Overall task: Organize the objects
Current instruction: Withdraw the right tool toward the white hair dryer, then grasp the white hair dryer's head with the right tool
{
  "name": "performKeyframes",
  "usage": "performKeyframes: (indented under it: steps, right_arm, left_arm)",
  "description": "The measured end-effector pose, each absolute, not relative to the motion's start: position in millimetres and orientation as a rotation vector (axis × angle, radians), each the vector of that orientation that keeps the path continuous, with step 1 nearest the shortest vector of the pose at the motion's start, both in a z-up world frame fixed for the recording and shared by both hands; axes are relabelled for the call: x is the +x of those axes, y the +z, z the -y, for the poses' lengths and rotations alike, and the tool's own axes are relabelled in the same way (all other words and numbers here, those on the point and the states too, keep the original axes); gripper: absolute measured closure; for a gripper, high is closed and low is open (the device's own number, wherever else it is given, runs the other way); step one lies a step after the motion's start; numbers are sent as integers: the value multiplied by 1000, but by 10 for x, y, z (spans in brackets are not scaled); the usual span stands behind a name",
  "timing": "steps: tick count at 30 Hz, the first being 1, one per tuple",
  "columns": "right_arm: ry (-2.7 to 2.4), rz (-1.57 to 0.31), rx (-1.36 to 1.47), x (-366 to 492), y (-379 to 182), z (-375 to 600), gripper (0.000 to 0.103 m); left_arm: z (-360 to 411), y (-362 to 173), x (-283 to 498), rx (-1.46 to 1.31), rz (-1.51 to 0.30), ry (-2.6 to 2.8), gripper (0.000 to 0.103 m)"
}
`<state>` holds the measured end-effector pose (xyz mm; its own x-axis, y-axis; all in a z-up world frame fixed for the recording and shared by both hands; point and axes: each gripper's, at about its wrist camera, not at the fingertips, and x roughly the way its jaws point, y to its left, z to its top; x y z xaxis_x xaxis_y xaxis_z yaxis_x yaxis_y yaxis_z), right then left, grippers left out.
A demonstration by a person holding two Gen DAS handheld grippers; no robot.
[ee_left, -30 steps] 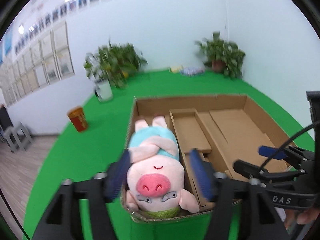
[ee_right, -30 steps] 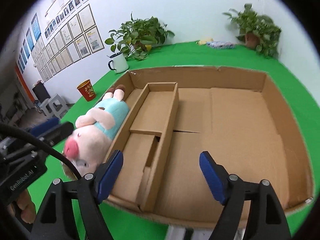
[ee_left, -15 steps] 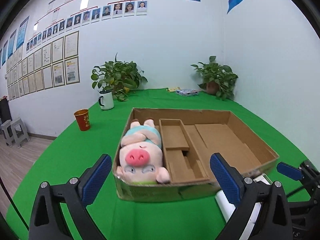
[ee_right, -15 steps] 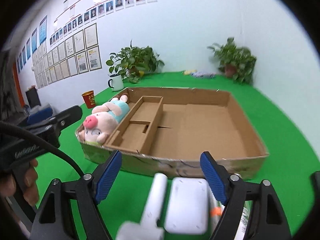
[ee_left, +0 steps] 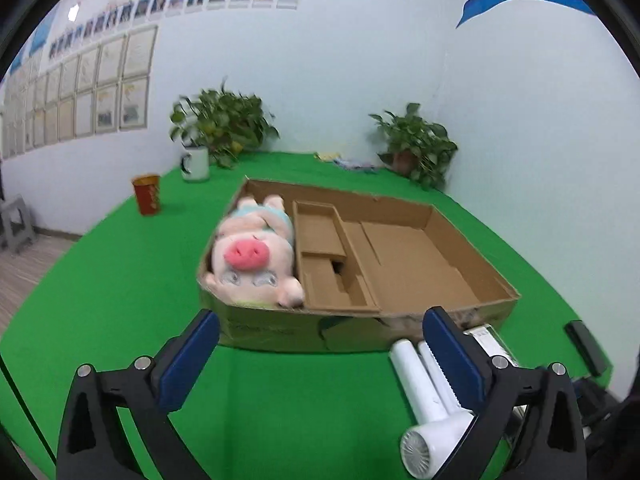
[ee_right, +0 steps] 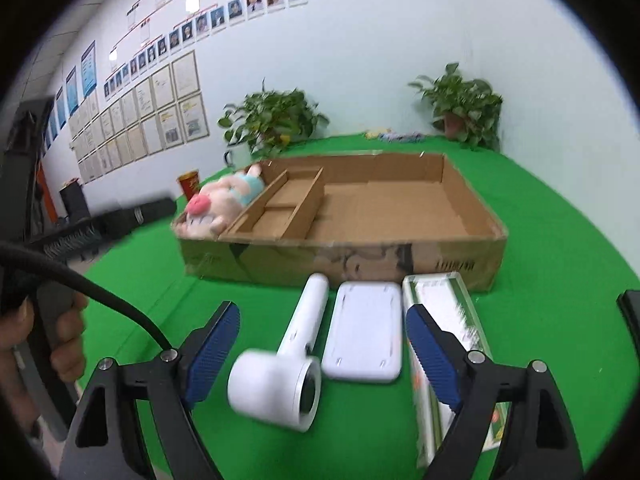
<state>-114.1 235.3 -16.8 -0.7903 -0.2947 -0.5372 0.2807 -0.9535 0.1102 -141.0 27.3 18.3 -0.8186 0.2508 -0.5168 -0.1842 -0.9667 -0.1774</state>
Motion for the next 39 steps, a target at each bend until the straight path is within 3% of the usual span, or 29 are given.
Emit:
performKeyframes:
  steps: [7, 18, 22, 23, 24, 33, 39]
  right_arm:
    - [-2609, -10, 899, -1021, -383, -2151, 18]
    - [-2563, -98, 1045, -1140, -649, -1881, 19]
    - [-2579, -125, 1102, -1198, -709, -1857, 24]
    - [-2584, -132, 1118, -1216, -723, -1852, 29]
    - [-2587, -129, 1137, -1234, -732, -1854, 41]
    - [-2592, -57, 1184, -988, -817, -1954, 44]
    - [-2572, -21, 1205, -1020, -841, -1984, 45]
  left_arm:
    - [-307, -28, -1633, -943, 276, 2615, 1]
    - [-687, -504, -2114, -1095, 262, 2371, 2]
    - [-788, -637, -2238, -1131, 252, 2345, 6]
    - [-812, -668, -2266, -1142, 252, 2334, 7]
    - [-834, -701, -2293, -1155, 257, 2319, 10]
    - [-986, -958, -2151, -1266, 281, 2144, 20]
    - [-1063, -1015, -2304, -1316, 303, 2097, 37]
